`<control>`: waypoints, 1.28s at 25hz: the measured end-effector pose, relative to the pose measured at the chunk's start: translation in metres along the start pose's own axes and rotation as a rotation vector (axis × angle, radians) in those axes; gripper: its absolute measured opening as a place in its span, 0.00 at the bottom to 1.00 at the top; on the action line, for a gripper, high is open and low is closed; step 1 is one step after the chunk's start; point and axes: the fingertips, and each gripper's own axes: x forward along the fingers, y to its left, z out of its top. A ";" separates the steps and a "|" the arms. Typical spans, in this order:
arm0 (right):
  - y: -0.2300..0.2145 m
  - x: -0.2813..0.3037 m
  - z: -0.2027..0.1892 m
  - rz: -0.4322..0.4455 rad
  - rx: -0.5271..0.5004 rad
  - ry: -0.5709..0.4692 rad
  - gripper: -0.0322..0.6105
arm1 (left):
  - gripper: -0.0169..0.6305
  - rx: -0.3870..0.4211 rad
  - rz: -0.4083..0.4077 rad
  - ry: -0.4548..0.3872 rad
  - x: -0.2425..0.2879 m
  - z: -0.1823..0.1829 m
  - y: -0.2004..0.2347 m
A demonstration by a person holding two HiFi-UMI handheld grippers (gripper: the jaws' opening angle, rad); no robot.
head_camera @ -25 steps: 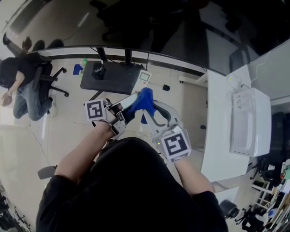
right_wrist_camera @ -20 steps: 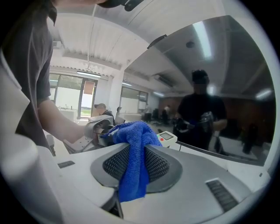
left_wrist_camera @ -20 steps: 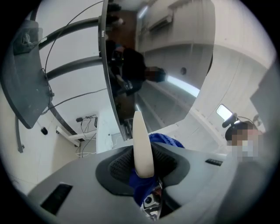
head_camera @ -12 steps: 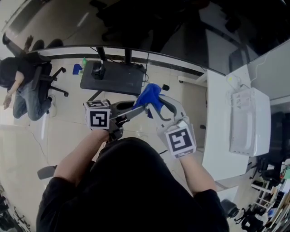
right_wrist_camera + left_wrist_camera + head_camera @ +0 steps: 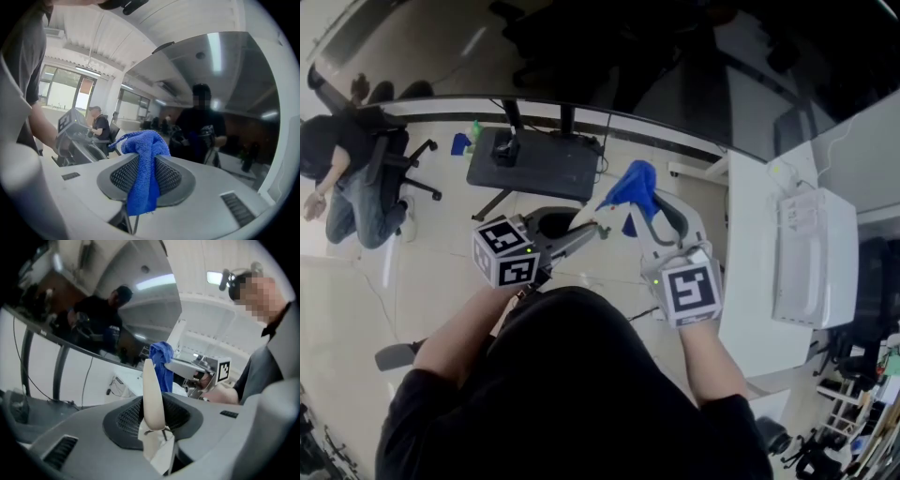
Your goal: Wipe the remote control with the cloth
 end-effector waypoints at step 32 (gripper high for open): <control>0.017 -0.005 -0.028 0.147 -0.107 0.348 0.21 | 0.20 1.937 0.525 0.308 -0.028 0.023 0.017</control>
